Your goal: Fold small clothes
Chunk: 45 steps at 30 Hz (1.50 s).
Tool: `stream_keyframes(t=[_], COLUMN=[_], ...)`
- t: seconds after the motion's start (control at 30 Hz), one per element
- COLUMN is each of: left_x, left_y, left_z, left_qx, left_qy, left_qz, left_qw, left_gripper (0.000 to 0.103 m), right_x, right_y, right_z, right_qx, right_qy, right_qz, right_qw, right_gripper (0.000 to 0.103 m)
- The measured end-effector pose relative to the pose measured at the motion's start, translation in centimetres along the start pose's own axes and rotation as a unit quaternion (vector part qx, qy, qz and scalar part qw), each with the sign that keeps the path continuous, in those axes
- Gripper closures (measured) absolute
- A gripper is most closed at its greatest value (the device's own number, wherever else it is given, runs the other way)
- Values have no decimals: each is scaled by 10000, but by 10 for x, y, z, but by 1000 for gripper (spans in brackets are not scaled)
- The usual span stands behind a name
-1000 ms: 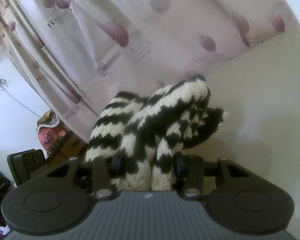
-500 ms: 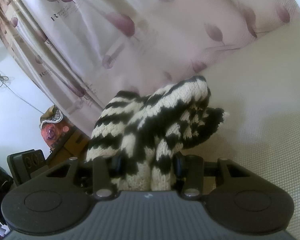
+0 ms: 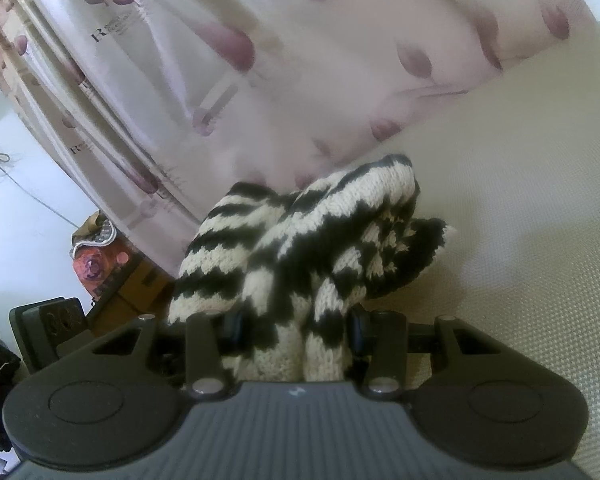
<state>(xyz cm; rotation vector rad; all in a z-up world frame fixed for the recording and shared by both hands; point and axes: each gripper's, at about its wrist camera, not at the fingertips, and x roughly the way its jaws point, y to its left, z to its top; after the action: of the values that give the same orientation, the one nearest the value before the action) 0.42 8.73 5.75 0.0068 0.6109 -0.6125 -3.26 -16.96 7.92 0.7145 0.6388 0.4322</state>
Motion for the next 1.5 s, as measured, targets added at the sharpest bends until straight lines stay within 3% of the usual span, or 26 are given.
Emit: stream_keyframes(t=[0.43, 0.8, 0.9, 1.0, 1.23, 1.37, 1.5], left_x=[20, 21, 22, 22, 11, 1, -12], left_y=[20, 24, 24, 24, 1, -17, -29], left_z=[-14, -25, -27, -29, -31, -30, -24], left_qx=[-336, -409, -497, -542, -41, 208, 201], left_qy=[166, 17, 7, -37, -365, -587, -863], left_qz=[-6, 376, 441, 488, 1126, 1615, 1961], left_qw=[9993, 9985, 9978, 9973, 9930, 9849, 9766], left_gripper=[34, 5, 0, 0, 0, 0, 0], right_x=[3, 4, 5, 5, 2, -15, -39], right_y=[-28, -42, -41, -41, -24, 9, 40], right_z=[-6, -17, -21, -26, -32, -39, -48], right_qx=[235, 172, 0, -67, -529, -1263, -1745], right_qy=[68, 121, 130, 44, -173, -642, -1250], right_qz=[-119, -419, -647, -727, -1075, -1433, -1646], right_qw=[9996, 9989, 9978, 9973, 9926, 9795, 9627], right_gripper=[58, 53, 44, 44, 38, 35, 17])
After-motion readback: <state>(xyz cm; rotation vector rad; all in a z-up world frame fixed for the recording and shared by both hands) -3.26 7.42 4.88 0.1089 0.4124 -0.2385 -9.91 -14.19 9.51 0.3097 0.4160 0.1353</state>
